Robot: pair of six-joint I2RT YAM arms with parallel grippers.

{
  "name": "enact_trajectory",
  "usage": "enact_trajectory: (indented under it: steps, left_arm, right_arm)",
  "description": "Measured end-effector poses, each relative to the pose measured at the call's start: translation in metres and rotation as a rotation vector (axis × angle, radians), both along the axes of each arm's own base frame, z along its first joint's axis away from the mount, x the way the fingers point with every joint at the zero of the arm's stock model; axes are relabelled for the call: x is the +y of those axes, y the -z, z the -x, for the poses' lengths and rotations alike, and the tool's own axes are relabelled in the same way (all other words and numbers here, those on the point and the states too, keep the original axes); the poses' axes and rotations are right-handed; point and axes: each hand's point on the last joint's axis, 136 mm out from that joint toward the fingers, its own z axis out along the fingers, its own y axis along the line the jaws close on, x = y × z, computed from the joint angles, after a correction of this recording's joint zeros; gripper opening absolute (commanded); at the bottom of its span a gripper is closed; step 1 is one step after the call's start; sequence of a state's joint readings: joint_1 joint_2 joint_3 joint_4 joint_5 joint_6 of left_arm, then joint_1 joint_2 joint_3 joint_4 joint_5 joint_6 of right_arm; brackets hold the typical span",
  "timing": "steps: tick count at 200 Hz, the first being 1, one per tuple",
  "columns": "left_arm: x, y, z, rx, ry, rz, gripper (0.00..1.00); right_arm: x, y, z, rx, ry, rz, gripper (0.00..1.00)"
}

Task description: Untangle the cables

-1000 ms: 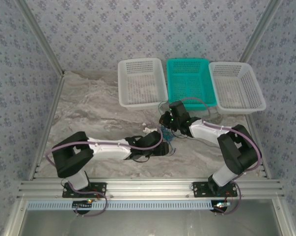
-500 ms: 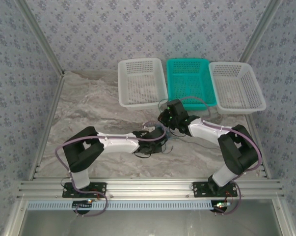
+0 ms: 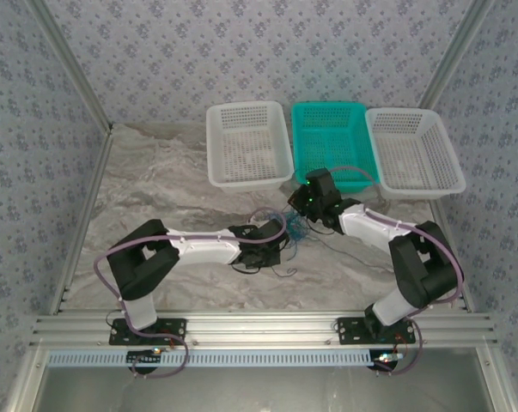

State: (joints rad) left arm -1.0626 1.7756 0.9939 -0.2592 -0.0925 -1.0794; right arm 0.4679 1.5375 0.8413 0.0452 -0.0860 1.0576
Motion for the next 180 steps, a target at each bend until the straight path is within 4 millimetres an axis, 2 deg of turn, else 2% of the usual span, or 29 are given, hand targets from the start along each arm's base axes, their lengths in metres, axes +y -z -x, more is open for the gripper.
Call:
enact_trajectory:
  steps: [19, 41, 55, 73, 105, 130, 156, 180]
  left_arm:
    - [0.017, -0.001, -0.004, -0.018, -0.014, 0.004, 0.0]
    - [0.059, -0.011, -0.011, -0.047, -0.063, -0.026, 0.0]
    - [0.081, -0.03, -0.018, -0.088, -0.1, -0.018, 0.0]
    - [0.106, -0.063, -0.031, -0.156, -0.155, 0.027, 0.0]
    - [0.152, -0.12, -0.049, -0.286, -0.255, 0.097, 0.0]
    - [0.196, -0.141, -0.053, -0.339, -0.339, 0.074, 0.0]
    - [0.245, -0.155, -0.054, -0.369, -0.44, 0.019, 0.0]
    - [0.272, -0.174, -0.057, -0.395, -0.498, -0.014, 0.0]
  right_arm:
    - [-0.019, 0.003, 0.001, 0.01, 0.03, 0.014, 0.0]
    - [-0.041, 0.006, 0.006, 0.018, 0.052, 0.037, 0.0]
    - [-0.056, 0.009, 0.011, 0.026, 0.074, 0.054, 0.0]
    - [-0.074, 0.016, 0.02, 0.047, 0.1, 0.073, 0.0]
    - [-0.089, 0.036, 0.046, 0.095, 0.11, 0.095, 0.0]
    - [-0.099, 0.047, 0.067, 0.131, 0.127, 0.12, 0.0]
    - [-0.121, 0.052, 0.086, 0.148, 0.203, 0.151, 0.0]
    - [-0.15, 0.057, 0.105, 0.169, 0.33, 0.174, 0.0]
